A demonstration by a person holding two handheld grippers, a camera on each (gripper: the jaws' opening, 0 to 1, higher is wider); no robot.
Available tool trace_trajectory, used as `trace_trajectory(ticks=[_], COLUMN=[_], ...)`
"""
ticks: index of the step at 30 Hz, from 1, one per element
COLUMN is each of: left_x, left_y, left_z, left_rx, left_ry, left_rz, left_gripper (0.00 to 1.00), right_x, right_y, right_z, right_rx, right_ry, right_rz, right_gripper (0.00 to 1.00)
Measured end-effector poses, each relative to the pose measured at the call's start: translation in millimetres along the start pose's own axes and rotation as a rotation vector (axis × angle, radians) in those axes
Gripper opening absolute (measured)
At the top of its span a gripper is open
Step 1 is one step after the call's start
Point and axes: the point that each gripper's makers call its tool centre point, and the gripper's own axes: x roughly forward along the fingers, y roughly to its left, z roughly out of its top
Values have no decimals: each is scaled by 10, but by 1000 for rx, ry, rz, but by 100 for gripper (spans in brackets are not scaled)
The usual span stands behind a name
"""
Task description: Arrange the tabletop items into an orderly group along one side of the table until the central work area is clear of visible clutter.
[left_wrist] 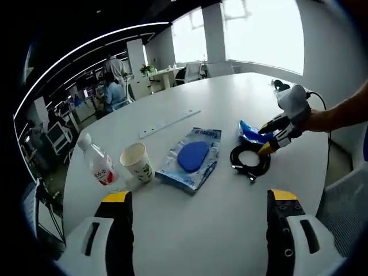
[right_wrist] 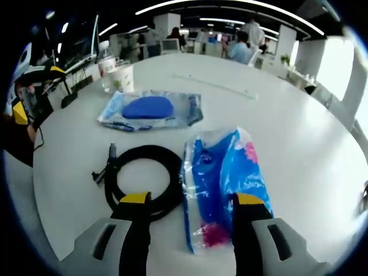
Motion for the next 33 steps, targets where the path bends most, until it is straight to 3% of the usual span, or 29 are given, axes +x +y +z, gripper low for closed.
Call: trace_trajectory(ticks=[33], left_x=[67], left_y=[-235], left_z=[-65], left_rx=[-15], left_ry=[-8], left_rz=[-9], left_gripper=[96], right_x=[-447], right_y=[-78], right_z=[-529], right_rx=[39], right_ry=[6], right_rz=[-15], right_gripper=[54])
